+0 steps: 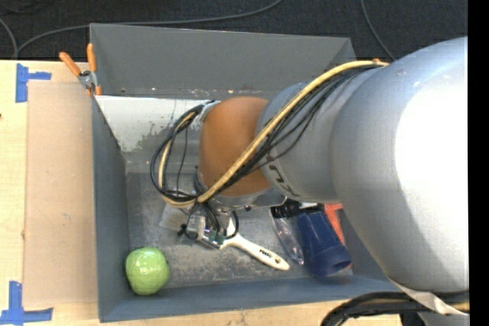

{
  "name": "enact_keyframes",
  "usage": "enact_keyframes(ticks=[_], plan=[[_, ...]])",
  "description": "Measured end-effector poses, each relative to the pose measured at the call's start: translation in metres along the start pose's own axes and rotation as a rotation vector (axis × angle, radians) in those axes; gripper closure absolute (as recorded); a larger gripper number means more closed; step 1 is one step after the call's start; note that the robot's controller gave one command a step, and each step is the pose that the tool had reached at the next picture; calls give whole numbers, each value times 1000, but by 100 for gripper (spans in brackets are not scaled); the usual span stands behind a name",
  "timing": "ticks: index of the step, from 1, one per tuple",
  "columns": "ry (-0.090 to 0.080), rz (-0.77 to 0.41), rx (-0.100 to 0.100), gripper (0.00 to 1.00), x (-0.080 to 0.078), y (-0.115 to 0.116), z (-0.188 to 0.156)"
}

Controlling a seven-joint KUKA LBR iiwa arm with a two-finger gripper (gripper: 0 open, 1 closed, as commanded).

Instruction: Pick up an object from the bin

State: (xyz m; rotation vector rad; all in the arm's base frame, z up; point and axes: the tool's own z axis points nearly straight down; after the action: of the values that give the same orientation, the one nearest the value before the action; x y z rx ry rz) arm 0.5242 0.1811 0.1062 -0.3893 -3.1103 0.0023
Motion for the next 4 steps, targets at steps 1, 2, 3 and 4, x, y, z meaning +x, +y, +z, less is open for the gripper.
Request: enact_keyframes(ticks=[1,2,3,4], plan=[[5,2,3,100,-2,-1,26],[7,-179,3,100,7,-8,37],[9,21,6,100,-13,-22,23],[13,-157,5,100,11,-23,-36]])
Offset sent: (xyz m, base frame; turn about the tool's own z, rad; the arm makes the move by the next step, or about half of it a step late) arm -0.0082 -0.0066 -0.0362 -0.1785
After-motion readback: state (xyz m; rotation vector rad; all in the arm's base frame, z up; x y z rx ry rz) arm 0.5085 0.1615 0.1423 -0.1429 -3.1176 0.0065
